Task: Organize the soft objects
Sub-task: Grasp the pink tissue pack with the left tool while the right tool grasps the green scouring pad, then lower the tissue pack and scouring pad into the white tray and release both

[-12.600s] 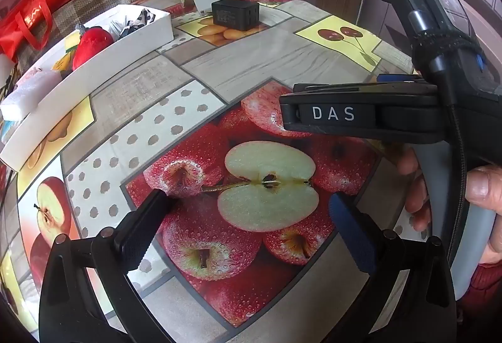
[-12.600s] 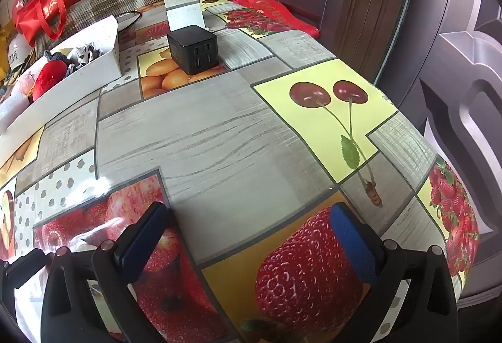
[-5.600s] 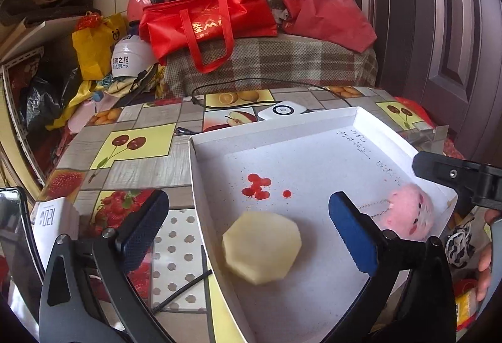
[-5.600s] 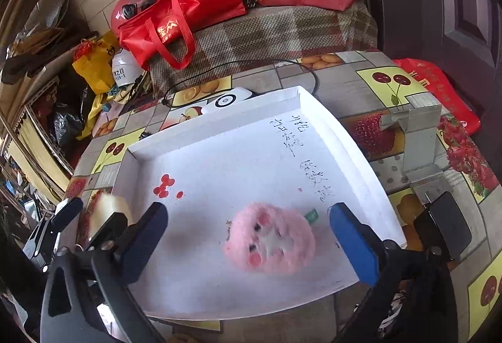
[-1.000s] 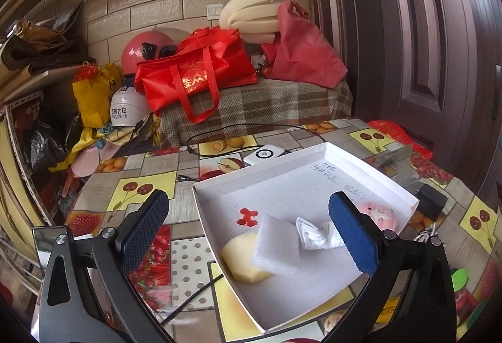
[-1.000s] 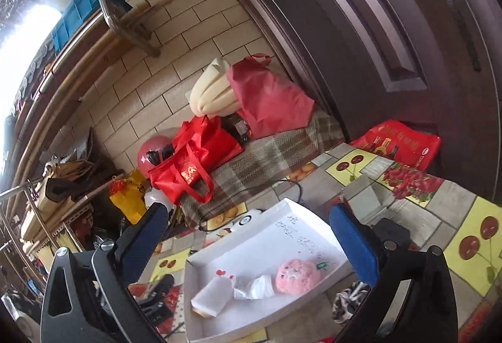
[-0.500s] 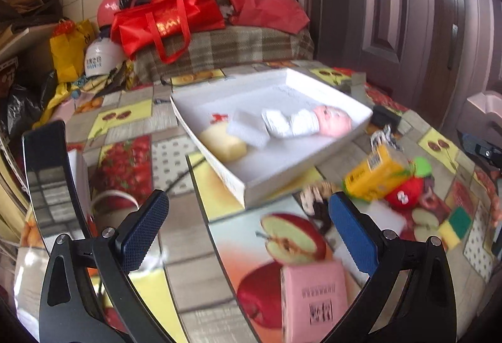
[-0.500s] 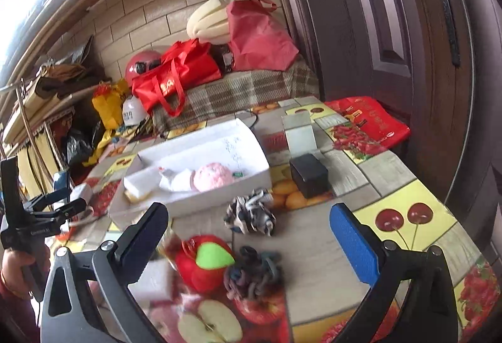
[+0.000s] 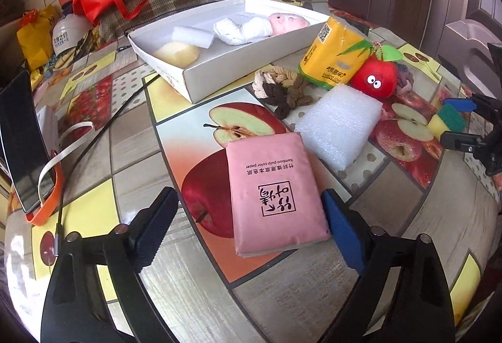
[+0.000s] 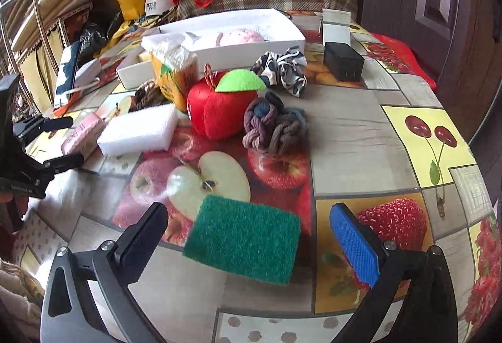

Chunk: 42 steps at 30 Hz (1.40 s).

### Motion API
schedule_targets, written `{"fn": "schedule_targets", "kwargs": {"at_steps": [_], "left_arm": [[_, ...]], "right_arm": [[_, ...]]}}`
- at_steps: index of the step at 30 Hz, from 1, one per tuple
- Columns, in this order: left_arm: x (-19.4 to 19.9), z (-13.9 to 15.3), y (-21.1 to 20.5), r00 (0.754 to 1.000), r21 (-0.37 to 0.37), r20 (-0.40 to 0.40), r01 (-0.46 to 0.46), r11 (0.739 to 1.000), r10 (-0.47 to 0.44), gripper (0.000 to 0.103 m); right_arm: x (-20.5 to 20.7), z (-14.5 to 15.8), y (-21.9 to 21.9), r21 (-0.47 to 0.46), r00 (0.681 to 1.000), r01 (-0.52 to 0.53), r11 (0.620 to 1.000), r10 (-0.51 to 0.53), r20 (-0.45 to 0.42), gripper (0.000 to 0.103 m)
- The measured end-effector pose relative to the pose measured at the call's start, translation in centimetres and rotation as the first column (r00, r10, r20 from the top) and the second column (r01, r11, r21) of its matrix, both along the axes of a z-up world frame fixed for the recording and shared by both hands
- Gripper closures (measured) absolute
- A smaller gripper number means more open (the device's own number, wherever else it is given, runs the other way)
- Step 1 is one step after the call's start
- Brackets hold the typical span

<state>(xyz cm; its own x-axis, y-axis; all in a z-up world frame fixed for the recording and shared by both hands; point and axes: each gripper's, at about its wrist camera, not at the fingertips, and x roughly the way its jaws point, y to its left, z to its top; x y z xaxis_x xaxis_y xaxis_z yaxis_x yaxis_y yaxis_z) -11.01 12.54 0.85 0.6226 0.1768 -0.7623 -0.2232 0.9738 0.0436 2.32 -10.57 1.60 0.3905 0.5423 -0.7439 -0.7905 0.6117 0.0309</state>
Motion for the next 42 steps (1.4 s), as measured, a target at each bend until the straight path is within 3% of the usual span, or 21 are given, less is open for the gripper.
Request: {"fn": "schedule_targets", "kwargs": {"at_steps": [1,3,4,6,9,14,22,26,34,42], "left_arm": [[0.0,-0.2,0.2,1.0,-0.011,-0.01,0.004,1.0,-0.004,0.023],[0.0,-0.3,0.2,1.0,-0.031,-0.01,0.028,0.999,-0.028,0.042],[-0.1,-0.2,0.1,0.999,-0.037,-0.004,0.044,0.998,-0.044,0.052],[-0.2,-0.1,-0.2,0.998,-0.032,0.003,0.056,0.998,-0.056,0.053],[-0.5,0.8,-0.3,0.997,-0.007,0.05,0.057,0.998,-0.057,0.053],[0.8,3.4,1.8,0.991,0.023,0.132,-0.034,0.999,0.031,0.053],[6.3,8.4,3.9,0.963,0.122,0.253,-0.122,0.985,0.087,0.053],[9.5,9.6,4.8,0.952,0.121,0.284,-0.154,0.981,0.114,0.053],[14.1,9.2,7.8,0.93,0.077,0.3,-0.245,0.966,0.212,0.053],[15.4,7.7,10.1,0.929,0.044,0.272,-0.271,0.961,0.25,0.053]], "right_arm": [[-0.2,-0.1,0.0,-0.011,1.0,-0.002,1.0,0.002,-0.004,0.0],[-0.4,-0.4,0.0,-0.035,1.0,-0.008,0.999,0.008,-0.016,0.003],[-0.6,-0.5,0.1,-0.049,1.0,-0.017,0.999,0.016,-0.012,0.021],[-1.1,-0.3,0.3,-0.068,0.999,-0.035,0.997,0.037,0.031,0.046],[-1.0,0.1,0.2,-0.046,0.998,-0.038,0.998,0.039,0.038,0.048],[0.2,2.8,-0.3,0.067,0.996,0.007,0.998,-0.012,0.087,0.049],[3.5,7.8,1.4,0.228,0.983,0.071,0.971,-0.108,0.151,0.049],[5.1,9.3,3.2,0.262,0.984,0.07,0.963,-0.109,0.138,0.049],[9.3,12.1,8.1,0.284,0.986,0.062,0.957,-0.103,0.131,0.048],[14.0,11.3,13.8,0.245,0.995,0.091,0.965,-0.096,0.008,0.048]]}}
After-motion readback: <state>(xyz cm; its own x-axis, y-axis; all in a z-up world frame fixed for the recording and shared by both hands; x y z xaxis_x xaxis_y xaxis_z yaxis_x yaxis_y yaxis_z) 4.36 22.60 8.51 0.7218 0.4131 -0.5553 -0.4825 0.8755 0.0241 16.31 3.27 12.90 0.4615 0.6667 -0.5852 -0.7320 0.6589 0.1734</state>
